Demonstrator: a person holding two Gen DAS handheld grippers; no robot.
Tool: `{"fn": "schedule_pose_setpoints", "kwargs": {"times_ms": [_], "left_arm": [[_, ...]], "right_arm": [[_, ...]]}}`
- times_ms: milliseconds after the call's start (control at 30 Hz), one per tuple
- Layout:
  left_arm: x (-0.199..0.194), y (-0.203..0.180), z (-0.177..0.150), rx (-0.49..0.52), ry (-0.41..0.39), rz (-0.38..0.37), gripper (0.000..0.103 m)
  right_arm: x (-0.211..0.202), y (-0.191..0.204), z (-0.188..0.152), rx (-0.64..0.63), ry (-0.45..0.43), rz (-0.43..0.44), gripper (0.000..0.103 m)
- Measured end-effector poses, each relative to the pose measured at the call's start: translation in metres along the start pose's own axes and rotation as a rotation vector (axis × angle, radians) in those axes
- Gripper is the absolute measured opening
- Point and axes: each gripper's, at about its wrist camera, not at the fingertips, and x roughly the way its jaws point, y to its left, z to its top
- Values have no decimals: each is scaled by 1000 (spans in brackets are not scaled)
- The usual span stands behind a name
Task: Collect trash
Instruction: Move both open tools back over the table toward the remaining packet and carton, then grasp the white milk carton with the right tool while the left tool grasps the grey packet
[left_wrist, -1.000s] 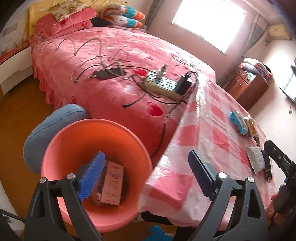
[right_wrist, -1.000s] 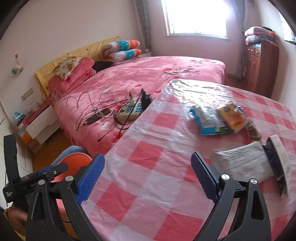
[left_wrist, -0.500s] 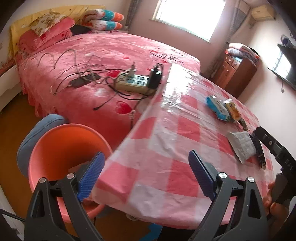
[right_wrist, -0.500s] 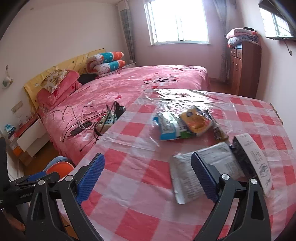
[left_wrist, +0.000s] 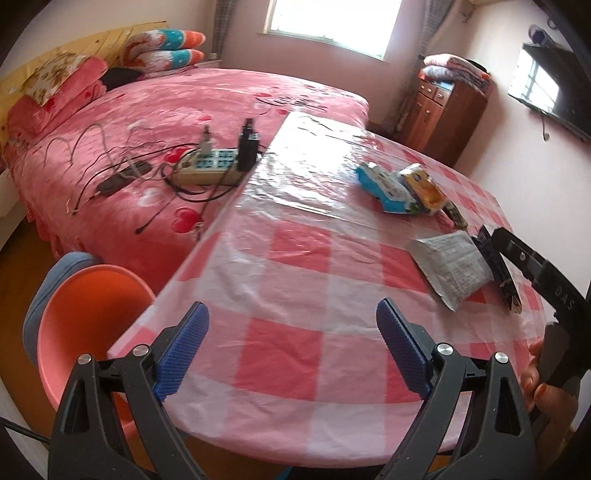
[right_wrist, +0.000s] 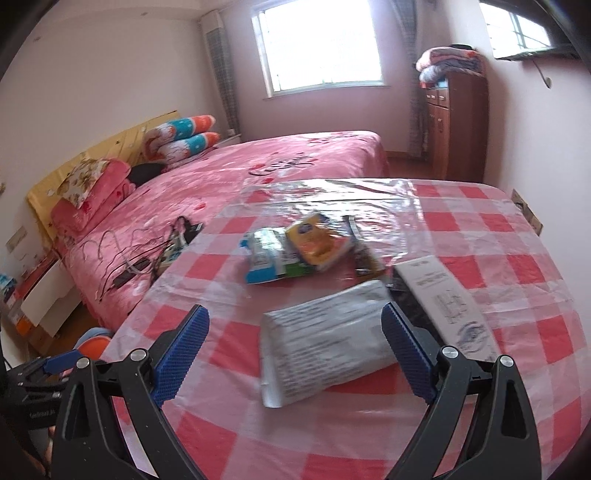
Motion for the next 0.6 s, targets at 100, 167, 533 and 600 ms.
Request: {"fn": "schedule_pose_setpoints", "kwargs": {"times_ms": [100, 167, 533, 600], "left_arm": [[4, -16, 1, 31, 8, -7, 92], [6, -27, 0, 54, 12, -14, 92], [19, -79, 0, 154, 37, -45, 92], [22, -87, 0, 173, 42, -49, 92]], "right_arm": [[-1, -12, 1, 10, -11, -25, 93], [-2, -20, 2, 15, -20, -44, 93], [-6, -57, 6, 25, -45, -128, 93], [-6, -63, 6, 24, -45, -147, 93]]}}
